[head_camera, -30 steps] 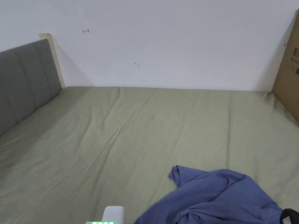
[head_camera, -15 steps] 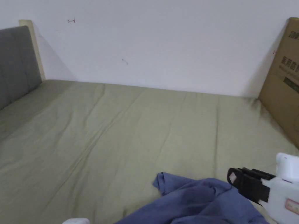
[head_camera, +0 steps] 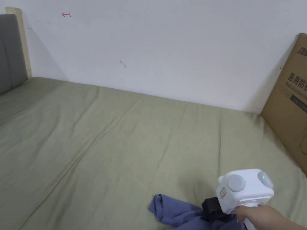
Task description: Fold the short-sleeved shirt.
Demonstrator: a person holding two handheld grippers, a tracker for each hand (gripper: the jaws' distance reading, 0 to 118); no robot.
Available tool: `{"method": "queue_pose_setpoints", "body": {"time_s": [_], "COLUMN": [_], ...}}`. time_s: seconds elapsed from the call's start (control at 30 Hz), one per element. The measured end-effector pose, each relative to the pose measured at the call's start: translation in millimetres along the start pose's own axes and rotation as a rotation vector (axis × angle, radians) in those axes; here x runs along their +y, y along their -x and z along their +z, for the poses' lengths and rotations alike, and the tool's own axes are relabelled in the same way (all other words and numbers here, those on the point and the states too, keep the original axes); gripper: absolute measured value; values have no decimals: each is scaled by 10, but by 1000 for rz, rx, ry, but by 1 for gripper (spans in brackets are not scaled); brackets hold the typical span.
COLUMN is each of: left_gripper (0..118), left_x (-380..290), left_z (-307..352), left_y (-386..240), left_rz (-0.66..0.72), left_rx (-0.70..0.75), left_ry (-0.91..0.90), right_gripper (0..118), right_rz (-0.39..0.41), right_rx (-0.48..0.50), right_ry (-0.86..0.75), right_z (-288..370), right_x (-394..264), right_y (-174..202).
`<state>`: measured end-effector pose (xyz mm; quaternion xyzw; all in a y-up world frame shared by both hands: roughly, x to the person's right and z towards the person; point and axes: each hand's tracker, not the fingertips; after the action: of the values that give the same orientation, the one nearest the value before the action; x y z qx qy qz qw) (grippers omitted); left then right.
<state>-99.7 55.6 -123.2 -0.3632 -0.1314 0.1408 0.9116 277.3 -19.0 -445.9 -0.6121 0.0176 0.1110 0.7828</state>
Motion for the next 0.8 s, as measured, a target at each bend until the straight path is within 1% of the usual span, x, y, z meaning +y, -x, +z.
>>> {"method": "queue_pose_setpoints", "body": {"time_s": [0.03,0.07,0.1,0.13,0.17,0.2,0.23,0.27,0.3,0.33,0.37,0.4,0.43,0.5,0.57,0.63,0.7,0.77,0.8], "left_gripper": [8,8,8,8,8,8,8,8,8,8,8,8,8,8,8,8,8,8,8], "left_x": [2,-7,-9,-12,-14,-22,-21,-16,-6,9,36,78,137,316,564,875,1226,1642,1821], "left_z": [-13,-16,-26,-31,-35,-30,-30,-26,-11,32,72,125,195,385,579,799,997,1165,1204], "left_y": [7,21,27,28,30,41,40,27,10,-5,-29,-60,-93,-181,-283,-368,-445,-567,-612], "left_rz": [2,7,11,16,20,23,24,24,25,26,26,23,11,-62,-124,-148,-169,-235,-276], "left_rx": [-3,-6,-7,-5,-6,-7,-6,-1,1,-1,-4,-5,-8,-7,22,6,-44,-7,-2], "left_ry": [7,14,20,22,19,18,18,17,14,10,5,-7,-30,-94,-167,-246,-333,-392,-410], "right_gripper": [107,99,86,74,51,10,9,9,9,9,9,9,9,9,9,9,9,9,9], "right_rz": [-12,-18,-8,21,68,101,147,182,195,189,161,119,70,-14,-116,-193,-217,-223,-217], "right_rx": [21,40,76,61,83,133,143,92,95,124,136,146,168,248,362,392,429,440,439], "right_ry": [-42,-67,-78,-101,-119,-132,-146,-183,-222,-246,-278,-315,-348,-414,-478,-544,-611,-669,-697], "right_z": [-17,-14,25,112,193,280,378,580,680,814,956,1047,1222,1600,2067,2452,2839,3244,3442], "right_x": [-33,-49,-54,-111,-143,-174,-227,-382,-460,-540,-611,-641,-714,-873,-1094,-1251,-1346,-1393,-1388], "right_y": [11,46,76,45,55,56,94,197,194,176,142,-25,-111,-307,-428,-556,-671,-765,-730]}}
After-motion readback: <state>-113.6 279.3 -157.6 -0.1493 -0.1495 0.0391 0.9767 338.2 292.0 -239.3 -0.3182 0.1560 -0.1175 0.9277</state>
